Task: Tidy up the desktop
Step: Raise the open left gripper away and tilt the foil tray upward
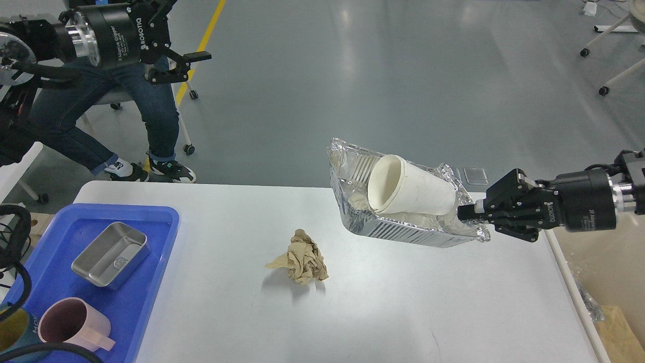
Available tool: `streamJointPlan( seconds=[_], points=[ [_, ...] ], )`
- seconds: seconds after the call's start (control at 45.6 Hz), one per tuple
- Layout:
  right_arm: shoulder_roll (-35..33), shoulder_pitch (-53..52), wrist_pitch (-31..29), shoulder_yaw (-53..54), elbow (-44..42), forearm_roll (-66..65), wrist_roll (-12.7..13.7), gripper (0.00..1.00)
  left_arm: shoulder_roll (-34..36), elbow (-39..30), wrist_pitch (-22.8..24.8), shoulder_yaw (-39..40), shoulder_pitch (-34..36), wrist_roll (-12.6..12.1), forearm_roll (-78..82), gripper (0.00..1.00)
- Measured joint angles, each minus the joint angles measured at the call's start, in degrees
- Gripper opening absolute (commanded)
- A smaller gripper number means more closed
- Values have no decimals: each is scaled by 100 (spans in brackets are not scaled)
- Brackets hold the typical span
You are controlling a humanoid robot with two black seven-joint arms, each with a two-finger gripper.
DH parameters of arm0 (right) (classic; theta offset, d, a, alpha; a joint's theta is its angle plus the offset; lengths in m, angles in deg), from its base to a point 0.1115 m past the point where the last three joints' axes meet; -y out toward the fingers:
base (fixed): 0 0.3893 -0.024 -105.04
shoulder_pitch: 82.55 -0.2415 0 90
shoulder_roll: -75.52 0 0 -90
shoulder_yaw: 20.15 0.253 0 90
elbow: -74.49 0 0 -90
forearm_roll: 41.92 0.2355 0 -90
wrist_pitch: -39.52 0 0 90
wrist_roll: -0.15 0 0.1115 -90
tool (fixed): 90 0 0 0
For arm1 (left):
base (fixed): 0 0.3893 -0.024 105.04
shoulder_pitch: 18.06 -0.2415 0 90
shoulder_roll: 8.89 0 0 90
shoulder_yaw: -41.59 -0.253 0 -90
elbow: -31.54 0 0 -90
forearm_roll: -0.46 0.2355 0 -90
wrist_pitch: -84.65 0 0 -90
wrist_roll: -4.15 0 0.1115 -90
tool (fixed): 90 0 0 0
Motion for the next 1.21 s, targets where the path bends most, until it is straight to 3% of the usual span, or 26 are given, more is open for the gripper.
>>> streamJointPlan(
  seconds=[0.11,0.351,0.548,0.679,0.899,1.03,1.206],
  points=[
    [-9,-9,0,0,-2,0,3,0,-51,30,-450,394,-233,303,-75,97],
    [-84,-12,0,-6,2,0,4,0,-219,42,-771,617,-545,454,-148,97],
    [-135,-5,0,-9,2,0,4,0,-325,43,-554,1271,-1266,999,-1200,97],
    [-137,-6,0,-9,4,0,4,0,-835,43,-277,1829,-1693,1333,-1629,97],
    [-144,3,0,-42,3,0,4,0,-1581,61,-307,3098,-1957,1435,-1627,97],
    [-229,27,0,-17,4,0,4,0,-1437,10,-658,2400,-2331,1349,-1412,97],
    [-249,38,0,26,4,0,4,0,-185,-52,-779,532,-2628,1293,-1300,97]
  ],
)
